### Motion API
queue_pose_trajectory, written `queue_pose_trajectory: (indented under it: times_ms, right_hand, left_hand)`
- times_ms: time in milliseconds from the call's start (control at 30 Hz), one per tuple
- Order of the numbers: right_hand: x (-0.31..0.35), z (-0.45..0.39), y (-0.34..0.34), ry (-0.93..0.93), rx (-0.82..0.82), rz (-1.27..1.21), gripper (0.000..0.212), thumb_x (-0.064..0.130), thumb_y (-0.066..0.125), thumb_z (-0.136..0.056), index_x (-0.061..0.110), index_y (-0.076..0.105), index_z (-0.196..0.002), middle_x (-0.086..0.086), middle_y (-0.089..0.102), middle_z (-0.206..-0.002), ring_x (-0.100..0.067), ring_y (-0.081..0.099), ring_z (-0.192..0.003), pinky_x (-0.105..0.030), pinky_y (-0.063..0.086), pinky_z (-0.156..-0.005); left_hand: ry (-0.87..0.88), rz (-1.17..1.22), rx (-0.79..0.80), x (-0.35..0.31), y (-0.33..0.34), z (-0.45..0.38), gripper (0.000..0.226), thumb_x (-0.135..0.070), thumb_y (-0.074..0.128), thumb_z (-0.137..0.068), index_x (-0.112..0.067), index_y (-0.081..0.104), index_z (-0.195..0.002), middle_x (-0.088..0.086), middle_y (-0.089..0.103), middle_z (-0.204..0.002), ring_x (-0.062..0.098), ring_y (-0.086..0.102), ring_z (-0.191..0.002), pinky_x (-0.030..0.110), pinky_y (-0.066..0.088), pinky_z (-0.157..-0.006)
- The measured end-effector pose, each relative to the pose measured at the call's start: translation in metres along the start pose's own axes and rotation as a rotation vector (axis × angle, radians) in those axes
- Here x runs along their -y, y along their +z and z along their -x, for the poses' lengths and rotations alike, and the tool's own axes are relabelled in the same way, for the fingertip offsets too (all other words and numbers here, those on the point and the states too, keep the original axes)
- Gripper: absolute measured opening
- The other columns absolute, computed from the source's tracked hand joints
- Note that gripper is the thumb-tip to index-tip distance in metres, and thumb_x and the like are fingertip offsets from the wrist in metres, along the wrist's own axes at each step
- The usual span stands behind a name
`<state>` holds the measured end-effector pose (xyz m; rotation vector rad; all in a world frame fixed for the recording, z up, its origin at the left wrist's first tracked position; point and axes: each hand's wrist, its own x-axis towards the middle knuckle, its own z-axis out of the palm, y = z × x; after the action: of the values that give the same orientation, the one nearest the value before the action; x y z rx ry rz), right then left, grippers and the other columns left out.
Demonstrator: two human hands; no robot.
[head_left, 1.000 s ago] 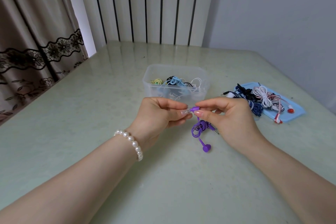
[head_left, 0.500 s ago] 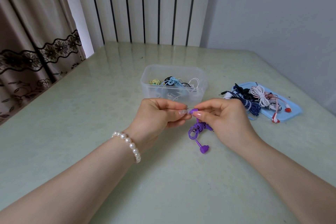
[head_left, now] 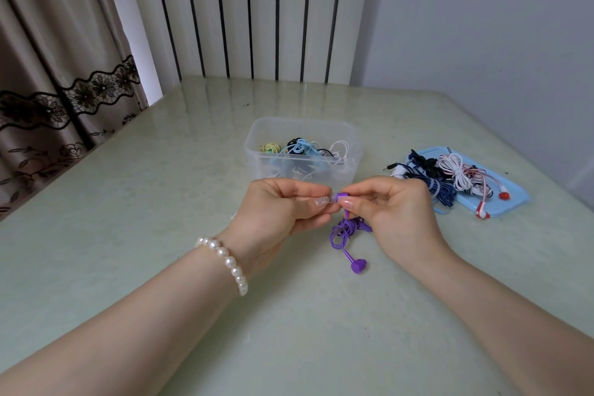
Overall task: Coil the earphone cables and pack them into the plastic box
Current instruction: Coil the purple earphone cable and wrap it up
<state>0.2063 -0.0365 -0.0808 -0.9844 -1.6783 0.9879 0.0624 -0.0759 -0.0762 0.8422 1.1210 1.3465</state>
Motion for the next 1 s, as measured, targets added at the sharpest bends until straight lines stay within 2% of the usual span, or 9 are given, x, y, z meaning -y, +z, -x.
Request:
queue_pose_trajectory:
  times_ms: [67, 167, 300, 600, 767, 900, 1000]
  right_hand:
    - [-0.0005, 0.0001, 0.0008, -0.004, 0.001, -0.028, 0.023, -0.007, 0.067, -0.075, 0.015, 0.068, -0.07, -0.008, 0.067, -0.064, -0.006, 0.058, -0.052, -0.019, 0.052, -0.057]
    - [-0.0028, -0.0004, 0.001, -0.006, -0.002, -0.032, 0.025, -0.007, 0.067, -0.075, 0.018, 0.069, -0.07, 0.004, 0.068, -0.058, -0.009, 0.06, -0.055, -0.019, 0.053, -0.059]
    - [-0.0048, -0.0006, 0.0014, -0.004, -0.007, -0.015, 0.027, -0.006, 0.067, -0.075, 0.02, 0.069, -0.069, 0.01, 0.068, -0.056, -0.01, 0.061, -0.056, -0.019, 0.053, -0.059]
    - [-0.0038, -0.0006, 0.0027, 0.015, -0.034, -0.101, 0.026, -0.008, 0.066, -0.075, 0.017, 0.067, -0.068, 0.006, 0.064, -0.049, -0.005, 0.057, -0.048, -0.017, 0.051, -0.053]
    - [-0.0054, -0.0011, 0.0037, 0.027, -0.064, -0.093, 0.025, -0.008, 0.067, -0.074, 0.017, 0.068, -0.068, 0.005, 0.064, -0.048, -0.007, 0.058, -0.047, -0.018, 0.052, -0.053]
    - [-0.0081, -0.0014, 0.006, 0.047, -0.1, -0.062, 0.028, -0.005, 0.069, -0.074, 0.022, 0.067, -0.065, 0.005, 0.064, -0.049, -0.009, 0.059, -0.049, -0.022, 0.053, -0.054]
    - [-0.0081, 0.0, 0.0066, 0.044, -0.114, -0.026, 0.03, -0.002, 0.069, -0.075, 0.026, 0.067, -0.065, 0.004, 0.067, -0.056, -0.016, 0.063, -0.057, -0.028, 0.054, -0.059]
  left_hand:
    - [0.001, 0.008, -0.003, -0.0006, -0.0004, 0.0001, 0.015, 0.014, 0.056, -0.079, 0.003, 0.066, -0.079, 0.013, 0.072, -0.075, 0.02, 0.071, -0.069, 0.026, 0.058, -0.069]
    - [0.005, 0.0, -0.01, -0.001, -0.0004, 0.0006, 0.014, 0.015, 0.057, -0.078, 0.003, 0.065, -0.08, 0.013, 0.072, -0.073, 0.019, 0.071, -0.069, 0.027, 0.058, -0.07]
    - [0.018, -0.034, -0.016, -0.0007, 0.0004, 0.001, 0.014, 0.014, 0.058, -0.078, 0.002, 0.066, -0.08, 0.012, 0.071, -0.072, 0.019, 0.071, -0.069, 0.026, 0.058, -0.071]
    - [-0.013, 0.028, -0.008, -0.0016, 0.002, 0.0017, 0.016, 0.015, 0.056, -0.079, 0.002, 0.066, -0.08, 0.013, 0.072, -0.073, 0.019, 0.071, -0.069, 0.025, 0.058, -0.068]
    - [0.057, -0.058, -0.012, 0.0, 0.0047, 0.0033, 0.016, 0.015, 0.055, -0.08, 0.002, 0.065, -0.079, 0.009, 0.071, -0.067, 0.015, 0.07, -0.066, 0.023, 0.058, -0.068]
    - [0.152, -0.2, -0.027, 0.0035, 0.0079, 0.0045, 0.02, 0.013, 0.057, -0.081, -0.004, 0.067, -0.077, 0.001, 0.07, -0.061, 0.009, 0.069, -0.063, 0.02, 0.057, -0.064]
    - [0.157, -0.188, -0.035, 0.0038, 0.0092, 0.0044, 0.021, 0.014, 0.057, -0.081, -0.004, 0.066, -0.076, 0.001, 0.07, -0.06, 0.009, 0.069, -0.062, 0.02, 0.057, -0.063]
